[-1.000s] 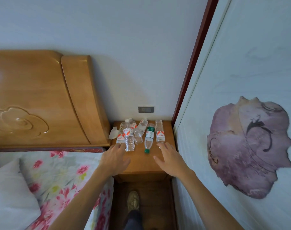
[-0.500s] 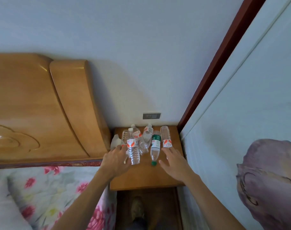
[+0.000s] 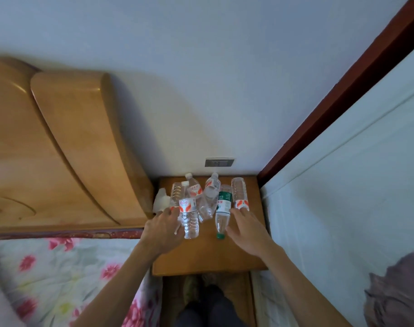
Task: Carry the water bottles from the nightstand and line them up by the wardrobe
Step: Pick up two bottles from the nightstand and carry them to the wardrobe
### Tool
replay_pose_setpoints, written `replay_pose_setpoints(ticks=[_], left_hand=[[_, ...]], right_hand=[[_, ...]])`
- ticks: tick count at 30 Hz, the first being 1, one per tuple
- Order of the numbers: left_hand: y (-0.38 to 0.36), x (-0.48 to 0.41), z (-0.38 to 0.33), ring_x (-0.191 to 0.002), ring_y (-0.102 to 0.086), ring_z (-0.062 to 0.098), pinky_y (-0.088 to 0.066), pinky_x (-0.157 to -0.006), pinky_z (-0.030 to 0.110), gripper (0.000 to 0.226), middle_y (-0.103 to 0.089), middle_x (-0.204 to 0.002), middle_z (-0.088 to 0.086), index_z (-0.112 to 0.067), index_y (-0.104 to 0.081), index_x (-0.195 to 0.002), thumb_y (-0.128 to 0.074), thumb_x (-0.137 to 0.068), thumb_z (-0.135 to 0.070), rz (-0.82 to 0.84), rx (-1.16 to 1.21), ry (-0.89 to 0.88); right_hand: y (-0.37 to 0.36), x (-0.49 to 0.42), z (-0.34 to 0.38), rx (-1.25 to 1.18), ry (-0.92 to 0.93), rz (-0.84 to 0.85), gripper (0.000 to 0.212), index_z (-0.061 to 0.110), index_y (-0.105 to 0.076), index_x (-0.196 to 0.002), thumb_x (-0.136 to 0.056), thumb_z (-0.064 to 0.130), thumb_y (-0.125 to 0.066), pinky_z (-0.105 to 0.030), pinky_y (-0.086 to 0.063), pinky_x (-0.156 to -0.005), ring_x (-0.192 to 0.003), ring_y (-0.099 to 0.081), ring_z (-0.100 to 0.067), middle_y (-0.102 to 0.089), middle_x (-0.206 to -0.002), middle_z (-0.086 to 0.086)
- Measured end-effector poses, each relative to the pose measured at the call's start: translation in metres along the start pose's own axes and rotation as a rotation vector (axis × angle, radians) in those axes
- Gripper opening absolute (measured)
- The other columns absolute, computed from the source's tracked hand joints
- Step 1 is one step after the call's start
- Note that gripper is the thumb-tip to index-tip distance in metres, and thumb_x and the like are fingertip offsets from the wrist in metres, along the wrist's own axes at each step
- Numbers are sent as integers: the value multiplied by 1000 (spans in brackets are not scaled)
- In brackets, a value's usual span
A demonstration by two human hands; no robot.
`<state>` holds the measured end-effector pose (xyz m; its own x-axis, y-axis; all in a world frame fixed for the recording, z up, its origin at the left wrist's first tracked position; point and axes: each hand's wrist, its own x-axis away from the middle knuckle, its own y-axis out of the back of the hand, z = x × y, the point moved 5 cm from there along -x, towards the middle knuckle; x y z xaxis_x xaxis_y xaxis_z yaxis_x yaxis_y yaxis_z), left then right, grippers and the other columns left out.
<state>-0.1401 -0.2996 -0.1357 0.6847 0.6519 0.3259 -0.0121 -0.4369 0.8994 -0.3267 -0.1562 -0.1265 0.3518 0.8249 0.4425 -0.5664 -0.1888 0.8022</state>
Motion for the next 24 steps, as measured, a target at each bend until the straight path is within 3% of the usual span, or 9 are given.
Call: replay_pose_setpoints(ticks=[7, 12, 24], left_hand=[[-16, -23, 4, -119, -60, 21, -53, -90, 38, 49, -56, -137, 0, -21, -40, -137, -46, -96, -46, 18, 16, 35], [-27, -39, 5, -112, -65, 23, -55, -87, 39, 49, -61, -130, 2, -20, -46, -132, -50, -93, -50, 42, 10, 53], [-64, -81, 21, -108, -65, 24, -56, -87, 40, 52, -63, -123, 4, -17, -46, -129, -54, -90, -50, 103, -44, 164]], right_hand=[[-7, -42, -12, 7, 42, 59, 53, 20, -36, -146, -100, 44, -49, -39, -48, -104, -130, -49, -19, -47, -145, -2], [-15, -70, -18, -24, 70, 108, 53, 24, -35, -145, -99, 47, -47, -48, -51, -99, -127, -51, -20, -48, -142, 0], [-36, -121, -43, -75, 41, 133, 46, 18, -42, -140, -99, 39, -52, -36, -49, -101, -127, -51, -20, -51, -138, -2]])
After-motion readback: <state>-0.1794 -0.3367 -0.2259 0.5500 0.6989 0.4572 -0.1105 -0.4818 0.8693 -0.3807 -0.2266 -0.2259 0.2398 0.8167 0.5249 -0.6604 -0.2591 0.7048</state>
